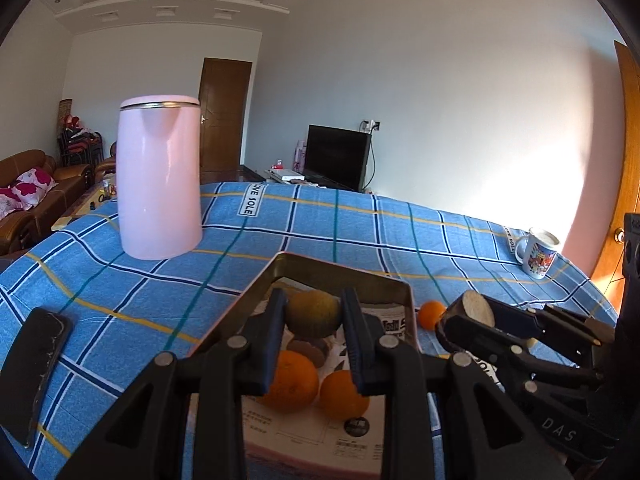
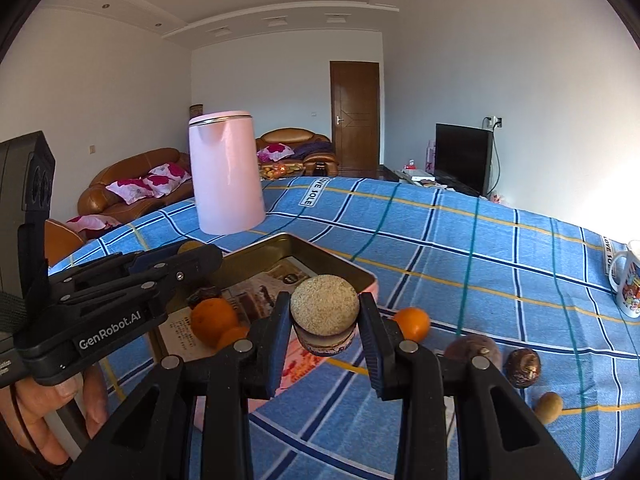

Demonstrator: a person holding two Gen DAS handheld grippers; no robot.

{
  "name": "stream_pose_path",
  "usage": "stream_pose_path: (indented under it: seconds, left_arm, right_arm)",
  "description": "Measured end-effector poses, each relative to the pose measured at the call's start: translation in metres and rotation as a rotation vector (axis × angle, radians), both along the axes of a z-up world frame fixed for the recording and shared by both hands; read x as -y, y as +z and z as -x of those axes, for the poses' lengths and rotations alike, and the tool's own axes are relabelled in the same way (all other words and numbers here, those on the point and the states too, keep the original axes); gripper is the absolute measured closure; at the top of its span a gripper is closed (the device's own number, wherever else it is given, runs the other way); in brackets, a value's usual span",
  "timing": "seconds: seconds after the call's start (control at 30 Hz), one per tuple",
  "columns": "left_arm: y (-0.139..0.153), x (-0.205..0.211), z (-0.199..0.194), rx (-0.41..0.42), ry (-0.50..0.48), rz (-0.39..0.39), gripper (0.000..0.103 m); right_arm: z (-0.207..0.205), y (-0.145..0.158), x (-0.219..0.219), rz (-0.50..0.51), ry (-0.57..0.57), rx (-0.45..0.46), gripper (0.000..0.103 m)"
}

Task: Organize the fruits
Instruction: 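Lift and carry the jar with the right tool while the left tool carries the small fruit to the tin, then open the right tool to place the jar in the tin while the left tool releases the small fruit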

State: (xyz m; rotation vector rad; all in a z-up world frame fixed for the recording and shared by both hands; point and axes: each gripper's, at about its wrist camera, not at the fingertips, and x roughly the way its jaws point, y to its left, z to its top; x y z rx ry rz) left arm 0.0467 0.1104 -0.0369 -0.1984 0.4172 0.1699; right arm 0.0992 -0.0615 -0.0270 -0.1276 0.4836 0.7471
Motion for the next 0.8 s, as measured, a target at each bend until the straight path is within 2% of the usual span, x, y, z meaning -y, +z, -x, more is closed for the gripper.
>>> stream_pose_path:
  seconds: [0.17, 0.47, 0.53, 0.57, 0.6, 0.67, 0.8]
  left_arm:
    - [-0.007, -0.022, 0.007, -0.029, 0.046, 0.024, 0.074]
    - [-0.018, -0.035, 0.005, -0.076, 0.070, 0.044, 0.073]
    - [-0.019, -0.036, 0.006, -0.076, 0.080, 0.049, 0.068]
    - [-0.019, -0.035, 0.007, -0.073, 0.085, 0.050, 0.060]
    - [-0.017, -0.035, 0.008, -0.066, 0.085, 0.050, 0.053]
    - [-0.013, -0.031, 0.010, -0.049, 0.083, 0.051, 0.047]
    - [0.000, -0.015, 0.011, -0.018, 0.042, 0.041, 0.039]
  right_arm:
    - [0.013, -0.007, -0.022, 0.026, 0.071, -0.017, 0.068]
    - [0.022, -0.023, -0.048, 0.109, 0.160, -0.058, 0.068]
    - [0.023, -0.025, -0.052, 0.119, 0.190, -0.077, 0.067]
    - [0.024, -0.025, -0.055, 0.125, 0.199, -0.080, 0.064]
    - [0.025, -0.025, -0.055, 0.126, 0.191, -0.071, 0.057]
    - [0.027, -0.022, -0.048, 0.102, 0.172, -0.051, 0.045]
    - [0.024, -0.013, -0.022, 0.069, 0.106, -0.012, 0.044]
